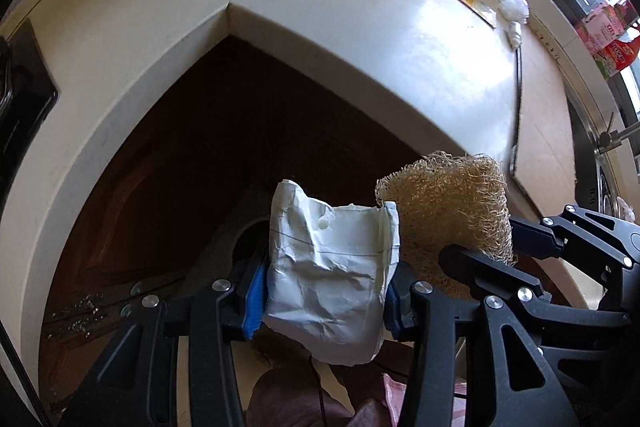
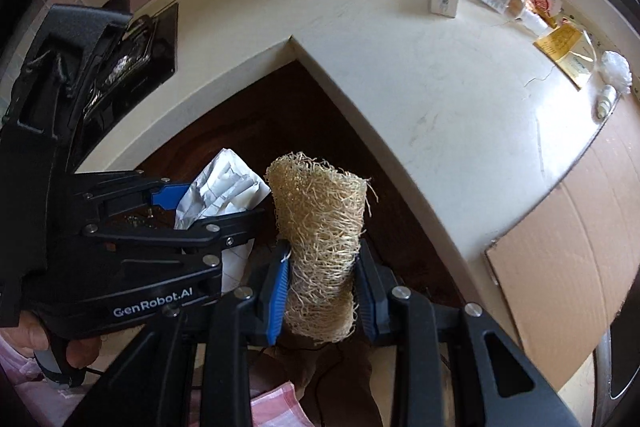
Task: Collect trash
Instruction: 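Carry the white paper and loofah with both tools down over the bin, then open both tools to drop the paper and loofah into the bin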
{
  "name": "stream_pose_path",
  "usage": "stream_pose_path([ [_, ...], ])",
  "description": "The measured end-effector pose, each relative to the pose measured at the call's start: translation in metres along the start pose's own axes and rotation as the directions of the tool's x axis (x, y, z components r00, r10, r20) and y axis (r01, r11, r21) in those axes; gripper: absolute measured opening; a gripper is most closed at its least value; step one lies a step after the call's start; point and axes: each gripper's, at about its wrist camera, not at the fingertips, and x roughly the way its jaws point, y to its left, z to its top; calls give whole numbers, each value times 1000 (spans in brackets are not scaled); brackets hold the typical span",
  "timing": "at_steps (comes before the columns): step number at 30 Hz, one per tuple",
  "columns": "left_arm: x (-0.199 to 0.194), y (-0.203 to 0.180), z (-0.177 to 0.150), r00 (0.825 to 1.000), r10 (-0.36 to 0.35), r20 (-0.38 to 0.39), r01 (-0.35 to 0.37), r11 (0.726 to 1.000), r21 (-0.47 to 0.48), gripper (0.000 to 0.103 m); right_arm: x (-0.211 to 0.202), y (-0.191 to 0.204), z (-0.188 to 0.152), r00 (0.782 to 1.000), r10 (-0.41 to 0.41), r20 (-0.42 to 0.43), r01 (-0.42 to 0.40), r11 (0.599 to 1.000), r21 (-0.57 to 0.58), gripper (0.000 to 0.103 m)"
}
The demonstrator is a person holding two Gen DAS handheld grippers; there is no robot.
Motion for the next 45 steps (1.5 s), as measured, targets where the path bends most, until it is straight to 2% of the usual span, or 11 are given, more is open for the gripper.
stream_pose_path([
  [5, 42, 30, -20, 999, 22, -38, -24, 997, -67, 45, 52, 12, -11, 997, 16, -81, -19, 999, -36, 31],
  [11, 109, 65, -46, 995, 46, -87, -58, 988, -142, 45, 124, 19, -31, 990, 32, -141, -39, 998, -51, 31],
  [21, 229, 96, -78, 987, 90, -131, -111, 980, -166, 47, 261, 6, -70, 975, 2, -221, -14, 998, -55, 32],
  [23, 250, 102, -86, 983, 112, -143, -134, 979, -152, 51, 285, 6, -78, 972, -6, -235, -10, 998, -66, 35],
  [27, 280, 109, -99, 972, 164, -171, -186, 975, -123, 72, 324, 3, -89, 957, -13, -290, -1, 999, -48, 38],
  [30, 290, 114, -104, 969, 163, -186, -187, 975, -120, 77, 336, -1, -92, 950, -26, -312, 12, 999, -48, 41],
  [33, 292, 119, -109, 965, 185, -186, -206, 973, -103, 85, 334, -3, -93, 952, -9, -306, -1, 1000, -31, 45],
  [35, 290, 118, -107, 966, 185, -183, -205, 974, -97, 87, 327, -8, -93, 956, 12, -292, -16, 1000, -11, 54],
  [38, 285, 118, -107, 965, 189, -181, -208, 973, -95, 88, 316, -14, -101, 961, 13, -277, -16, 1000, -8, 61],
  [45, 261, 107, -104, 965, 201, -170, -217, 973, -78, 88, 295, -14, -99, 964, 16, -265, -12, 1000, 15, 61],
])
